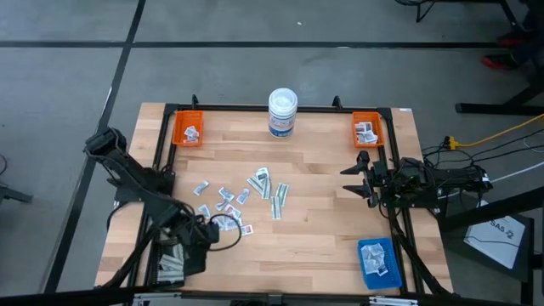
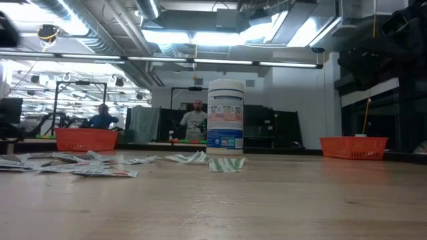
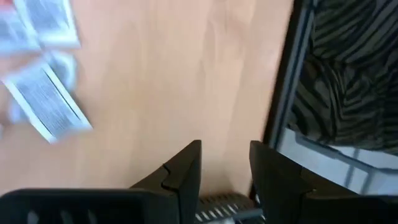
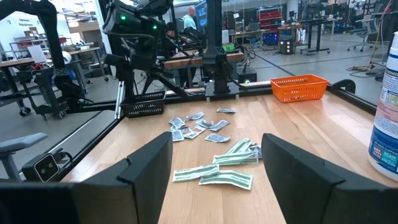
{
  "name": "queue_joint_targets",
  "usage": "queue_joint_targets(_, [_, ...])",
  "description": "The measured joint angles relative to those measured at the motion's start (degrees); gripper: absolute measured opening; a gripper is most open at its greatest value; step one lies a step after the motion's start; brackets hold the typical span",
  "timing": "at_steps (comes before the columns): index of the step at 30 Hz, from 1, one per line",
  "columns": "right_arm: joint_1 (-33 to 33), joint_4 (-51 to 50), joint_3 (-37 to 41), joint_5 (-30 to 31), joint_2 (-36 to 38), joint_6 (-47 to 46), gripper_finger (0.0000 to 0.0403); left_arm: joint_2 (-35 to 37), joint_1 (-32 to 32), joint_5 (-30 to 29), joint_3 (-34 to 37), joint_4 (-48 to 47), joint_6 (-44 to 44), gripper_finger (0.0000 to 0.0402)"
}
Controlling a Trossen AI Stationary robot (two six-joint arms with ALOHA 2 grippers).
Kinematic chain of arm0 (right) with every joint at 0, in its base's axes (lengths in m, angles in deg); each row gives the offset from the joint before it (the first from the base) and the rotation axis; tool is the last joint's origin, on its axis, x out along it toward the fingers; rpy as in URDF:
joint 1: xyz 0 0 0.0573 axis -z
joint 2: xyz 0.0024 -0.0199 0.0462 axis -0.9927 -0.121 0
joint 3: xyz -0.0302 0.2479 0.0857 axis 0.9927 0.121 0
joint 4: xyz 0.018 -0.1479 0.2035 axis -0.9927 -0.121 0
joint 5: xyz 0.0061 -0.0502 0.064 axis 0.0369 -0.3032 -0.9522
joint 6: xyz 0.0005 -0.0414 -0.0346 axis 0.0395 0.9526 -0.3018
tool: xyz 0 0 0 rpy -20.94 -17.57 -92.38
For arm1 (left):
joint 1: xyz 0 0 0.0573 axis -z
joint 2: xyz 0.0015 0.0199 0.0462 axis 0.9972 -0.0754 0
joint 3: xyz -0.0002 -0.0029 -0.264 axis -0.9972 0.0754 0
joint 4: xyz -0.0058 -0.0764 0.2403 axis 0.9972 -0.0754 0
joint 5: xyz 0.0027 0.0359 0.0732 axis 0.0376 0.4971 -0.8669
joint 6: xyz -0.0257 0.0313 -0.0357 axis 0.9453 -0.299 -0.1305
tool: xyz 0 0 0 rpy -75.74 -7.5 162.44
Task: Pick & Place First Aid Supplies
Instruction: Put the gray towelette pack into the right orange bin
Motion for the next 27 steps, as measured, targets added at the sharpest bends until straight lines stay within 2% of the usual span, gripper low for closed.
queue_joint_targets(3, [0.0,0.0,0.0,0.0,0.0,0.0,0.0245,-0.3,-3.4,-2.2,0.0,0.0,-3.9,0.0130])
queue_joint_targets(7, [0.0,0.0,0.0,0.0,0.0,0.0,0.0245,-0.3,-8.2,-7.9,0.0,0.0,-7.8,0.0130])
queue_joint_targets(12, [0.0,0.0,0.0,0.0,0.0,0.0,0.0245,-0.3,-14.6,-18.7,0.0,0.0,-15.5,0.0130])
queue_joint_targets(17, [0.0,0.0,0.0,0.0,0.0,0.0,0.0245,-0.3,-21.1,-26.5,0.0,0.0,-23.0,0.0130])
queue_joint_targets(22, [0.0,0.0,0.0,0.0,0.0,0.0,0.0245,-2.6,-28.1,-29.3,0.0,0.8,-30.4,0.0130])
queue_joint_targets(27, [0.0,0.0,0.0,0.0,0.0,0.0,0.0245,-7.4,-34.1,-29.5,0.0,9.5,-38.9,0.0130])
